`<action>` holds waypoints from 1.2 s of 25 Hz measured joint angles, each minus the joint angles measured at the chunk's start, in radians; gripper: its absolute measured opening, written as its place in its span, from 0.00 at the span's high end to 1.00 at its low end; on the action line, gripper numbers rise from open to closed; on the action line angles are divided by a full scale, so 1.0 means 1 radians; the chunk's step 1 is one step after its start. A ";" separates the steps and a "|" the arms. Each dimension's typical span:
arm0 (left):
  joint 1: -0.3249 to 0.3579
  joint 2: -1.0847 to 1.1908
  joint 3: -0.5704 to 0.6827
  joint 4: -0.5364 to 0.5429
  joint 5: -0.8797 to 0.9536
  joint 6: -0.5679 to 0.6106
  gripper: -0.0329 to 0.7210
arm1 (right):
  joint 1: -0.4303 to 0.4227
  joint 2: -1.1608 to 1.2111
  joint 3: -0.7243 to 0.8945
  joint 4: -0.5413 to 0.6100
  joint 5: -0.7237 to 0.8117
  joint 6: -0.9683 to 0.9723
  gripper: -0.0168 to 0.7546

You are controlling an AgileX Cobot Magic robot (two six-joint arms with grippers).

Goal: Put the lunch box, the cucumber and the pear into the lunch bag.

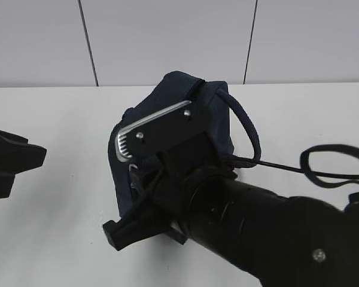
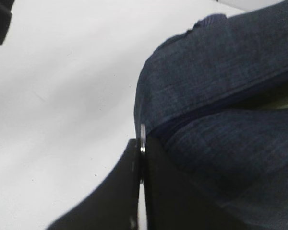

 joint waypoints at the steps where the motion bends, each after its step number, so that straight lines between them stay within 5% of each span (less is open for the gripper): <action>1: 0.000 0.000 0.000 -0.023 -0.011 0.016 0.65 | 0.000 -0.007 -0.010 0.012 0.004 -0.026 0.97; 5: 0.000 0.009 0.000 -0.202 -0.010 0.278 0.65 | 0.000 -0.025 -0.056 0.093 0.006 -0.147 0.97; 10: 0.032 0.127 0.000 -0.717 0.105 0.814 0.64 | -0.002 -0.025 -0.105 0.235 0.006 -0.331 0.97; 13: 0.100 0.237 0.000 -0.901 0.198 1.044 0.64 | -0.002 -0.025 -0.111 0.272 0.008 -0.362 0.97; 20: 0.217 0.484 -0.023 -0.985 0.391 1.295 0.56 | -0.002 -0.025 -0.111 0.287 0.038 -0.372 0.97; 27: 0.177 0.575 -0.083 -1.041 0.392 1.384 0.48 | -0.002 -0.025 -0.111 0.295 0.059 -0.373 0.97; 30: 0.124 0.597 -0.108 -1.048 0.389 1.387 0.57 | -0.002 -0.025 -0.111 0.302 0.062 -0.373 0.97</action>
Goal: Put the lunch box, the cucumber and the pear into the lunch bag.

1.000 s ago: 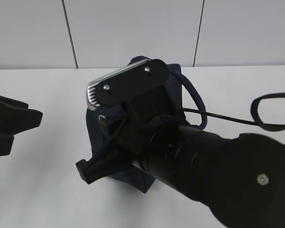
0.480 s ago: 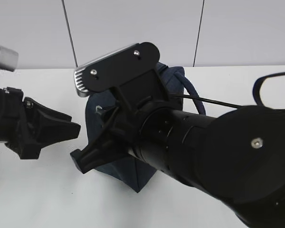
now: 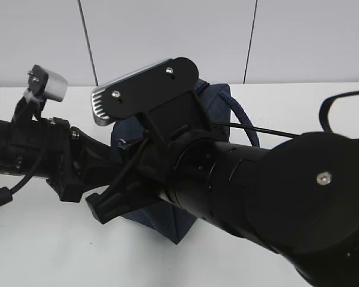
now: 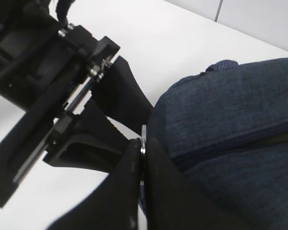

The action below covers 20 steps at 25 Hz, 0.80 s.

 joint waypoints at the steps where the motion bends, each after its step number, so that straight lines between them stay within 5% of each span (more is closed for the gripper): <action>1: -0.013 0.006 -0.002 -0.001 0.000 0.001 0.69 | 0.000 0.000 0.000 0.004 0.000 0.000 0.97; 3: -0.028 0.017 -0.004 -0.001 0.001 0.004 0.88 | 0.000 0.000 0.000 0.008 0.000 0.000 0.97; 5: -0.030 0.021 -0.004 -0.001 0.001 0.004 0.94 | 0.000 0.000 0.000 0.009 -0.014 -0.002 0.97; 13: -0.030 0.022 -0.005 0.026 -0.006 -0.017 0.96 | -0.017 0.000 -0.077 0.130 -0.102 -0.144 0.97; 20: -0.030 0.022 -0.005 0.056 -0.009 -0.036 0.96 | -0.163 0.000 -0.180 0.341 -0.038 -0.325 0.97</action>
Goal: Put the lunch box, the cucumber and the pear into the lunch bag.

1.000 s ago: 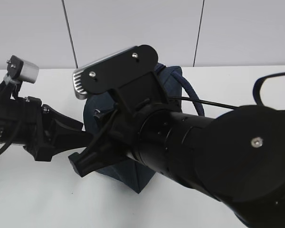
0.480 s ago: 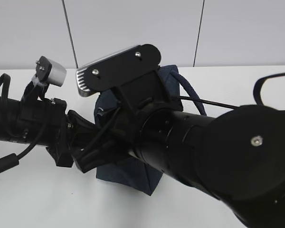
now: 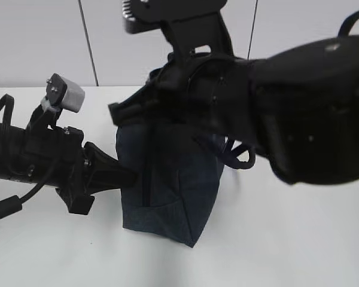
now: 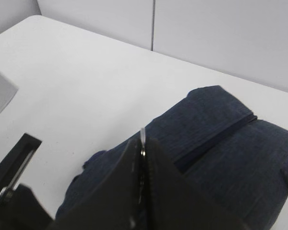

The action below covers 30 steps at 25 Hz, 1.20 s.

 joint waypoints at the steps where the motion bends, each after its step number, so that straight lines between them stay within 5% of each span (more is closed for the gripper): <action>1: 0.000 0.000 0.000 0.005 -0.001 -0.001 0.96 | -0.035 0.000 -0.010 0.026 0.023 -0.014 0.97; 6: 0.000 0.000 0.014 0.003 -0.003 -0.005 0.97 | -0.270 0.014 -0.044 0.133 0.253 -0.058 0.97; 13: 0.000 0.000 0.049 -0.030 -0.009 -0.015 0.97 | -0.566 0.187 -0.156 0.134 0.559 -0.062 0.97; 20: -0.001 -0.005 0.055 -0.046 -0.046 -0.063 0.97 | -0.699 0.426 -0.253 0.126 0.678 -0.051 0.97; 30: -0.002 -0.010 0.060 -0.070 -0.083 -0.099 0.96 | -0.750 0.548 -0.264 0.097 0.810 0.000 0.95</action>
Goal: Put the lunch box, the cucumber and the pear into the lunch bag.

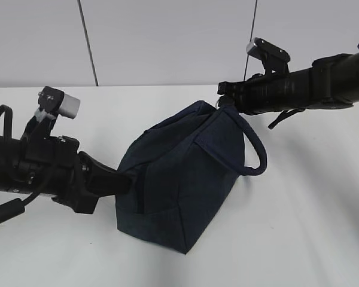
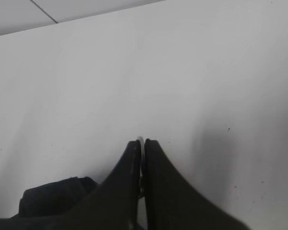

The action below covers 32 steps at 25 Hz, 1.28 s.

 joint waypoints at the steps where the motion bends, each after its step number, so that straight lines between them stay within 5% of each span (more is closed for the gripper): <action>1: 0.000 0.000 0.000 0.006 -0.004 -0.016 0.94 | -0.004 -0.003 -0.002 -0.017 0.013 0.000 0.90; 6: 0.003 -0.031 0.011 0.125 -0.035 -0.140 0.62 | -0.051 -0.091 -0.002 -0.092 0.022 0.000 0.32; 8: 0.015 -0.067 0.012 0.191 -0.038 -0.201 0.52 | -0.067 -0.150 -0.004 -0.129 0.040 0.000 0.19; 15: 0.035 -0.373 0.013 0.439 -0.008 -0.481 0.47 | -0.073 -0.410 -0.004 -0.482 0.157 0.216 0.27; 21: 0.035 -0.688 0.020 0.894 -0.032 -0.992 0.48 | -0.073 -0.613 0.016 -1.171 0.372 0.876 0.30; 24: 0.035 -0.810 0.020 1.153 0.006 -1.288 0.50 | -0.073 -0.734 0.109 -1.407 0.475 1.112 0.30; 27: 0.035 -0.922 0.020 1.332 0.094 -1.510 0.51 | -0.073 -0.911 0.234 -1.555 0.525 1.297 0.32; 32: 0.035 -1.108 0.020 1.403 0.240 -1.664 0.51 | -0.073 -1.220 0.407 -1.681 0.636 1.447 0.33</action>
